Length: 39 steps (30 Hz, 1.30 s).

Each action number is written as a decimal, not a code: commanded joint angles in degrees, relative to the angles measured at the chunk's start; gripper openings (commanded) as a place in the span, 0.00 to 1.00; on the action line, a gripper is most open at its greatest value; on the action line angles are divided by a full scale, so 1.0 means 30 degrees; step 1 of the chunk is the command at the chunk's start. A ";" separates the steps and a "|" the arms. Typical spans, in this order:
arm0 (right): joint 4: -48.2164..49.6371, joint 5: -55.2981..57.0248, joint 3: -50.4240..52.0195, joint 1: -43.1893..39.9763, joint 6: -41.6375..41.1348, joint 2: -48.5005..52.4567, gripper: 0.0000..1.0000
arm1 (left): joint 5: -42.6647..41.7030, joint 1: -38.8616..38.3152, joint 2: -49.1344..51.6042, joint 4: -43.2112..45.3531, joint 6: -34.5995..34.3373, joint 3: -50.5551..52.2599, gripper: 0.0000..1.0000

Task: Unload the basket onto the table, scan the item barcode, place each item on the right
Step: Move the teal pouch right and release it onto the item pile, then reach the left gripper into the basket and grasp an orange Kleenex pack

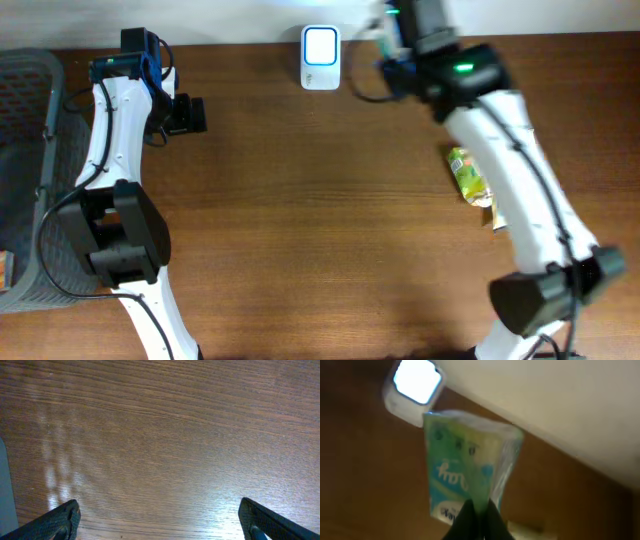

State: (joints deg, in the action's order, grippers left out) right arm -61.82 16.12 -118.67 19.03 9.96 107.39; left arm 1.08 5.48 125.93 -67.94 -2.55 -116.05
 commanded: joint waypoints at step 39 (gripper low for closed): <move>-0.5472 -1.1657 0.1588 -0.7293 -0.1464 -0.0335 0.99 | 0.2725 0.3781 -0.1523 -0.9595 -0.1690 -1.7937 0.99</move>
State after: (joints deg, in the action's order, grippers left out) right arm -78.19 -19.35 -113.06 -3.09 5.37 107.50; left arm 1.37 11.66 123.07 -94.02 -2.24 -164.42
